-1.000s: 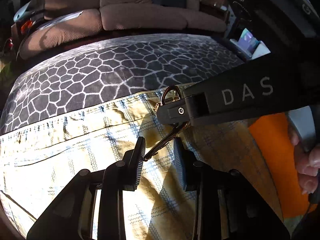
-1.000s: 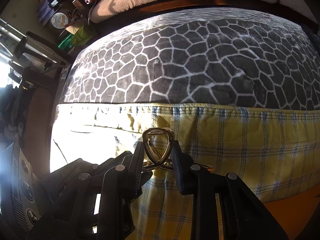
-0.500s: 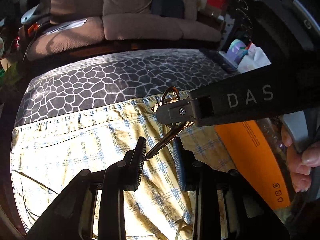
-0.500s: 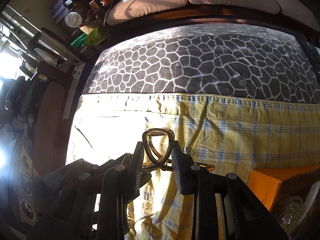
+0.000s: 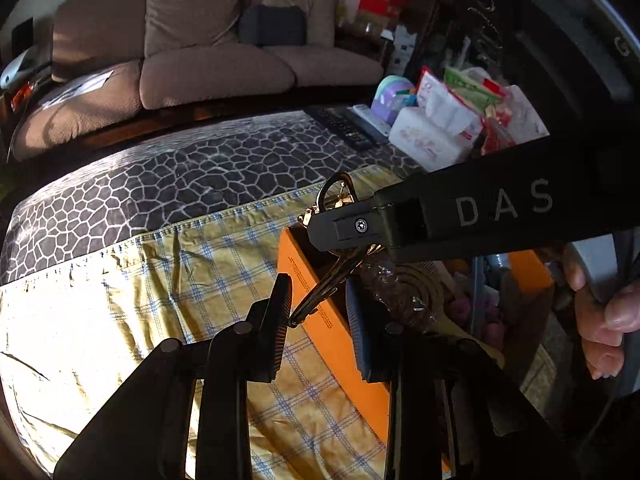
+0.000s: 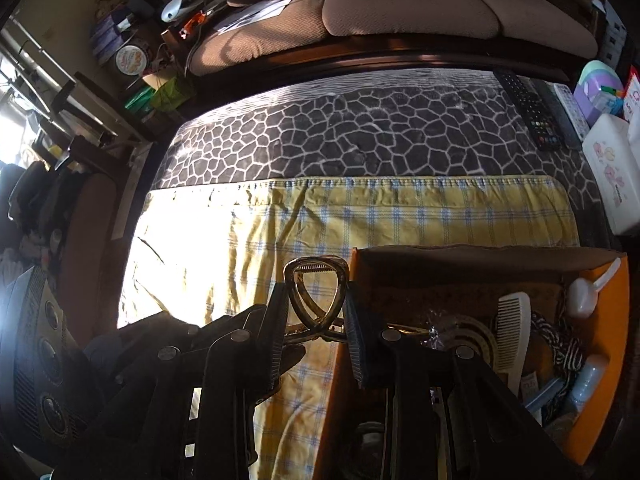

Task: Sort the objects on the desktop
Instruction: 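Carry the claw clip into the orange box and open the right tool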

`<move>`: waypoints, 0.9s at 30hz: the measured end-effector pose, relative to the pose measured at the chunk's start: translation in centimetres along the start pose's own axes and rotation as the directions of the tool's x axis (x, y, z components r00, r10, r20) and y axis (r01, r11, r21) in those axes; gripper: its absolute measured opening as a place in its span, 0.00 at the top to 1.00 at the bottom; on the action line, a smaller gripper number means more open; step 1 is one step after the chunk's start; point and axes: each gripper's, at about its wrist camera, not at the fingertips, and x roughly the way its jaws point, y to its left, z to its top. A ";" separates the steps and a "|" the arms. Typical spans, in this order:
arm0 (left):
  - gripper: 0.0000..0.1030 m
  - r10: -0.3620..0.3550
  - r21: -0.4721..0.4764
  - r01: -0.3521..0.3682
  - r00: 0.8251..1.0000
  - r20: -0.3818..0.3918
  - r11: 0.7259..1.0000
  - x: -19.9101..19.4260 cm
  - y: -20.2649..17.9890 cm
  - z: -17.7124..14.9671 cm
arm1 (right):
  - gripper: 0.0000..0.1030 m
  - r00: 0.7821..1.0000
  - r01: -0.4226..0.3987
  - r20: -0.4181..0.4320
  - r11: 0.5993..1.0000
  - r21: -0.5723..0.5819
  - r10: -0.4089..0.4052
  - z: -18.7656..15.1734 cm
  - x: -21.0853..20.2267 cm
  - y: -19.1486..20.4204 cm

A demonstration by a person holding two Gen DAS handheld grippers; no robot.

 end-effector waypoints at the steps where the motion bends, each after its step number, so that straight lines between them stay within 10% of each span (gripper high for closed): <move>1: 0.75 -0.008 0.008 0.008 1.000 -0.006 1.000 0.5 -1.0 0.2 | 0.74 1.000 0.008 0.000 1.000 0.008 -0.008 -0.3 -0.5 -1.0; 14: 0.75 -0.069 0.087 0.076 0.995 -0.072 0.993 7.4 -11.9 2.3 | 0.74 0.998 0.051 0.019 0.991 0.125 -0.054 -3.8 -5.2 -13.4; 27: 0.75 -0.044 0.115 0.061 0.989 -0.143 0.991 12.3 -14.8 2.9 | 0.74 0.999 0.036 0.024 0.981 0.193 -0.041 -4.6 -4.6 -19.6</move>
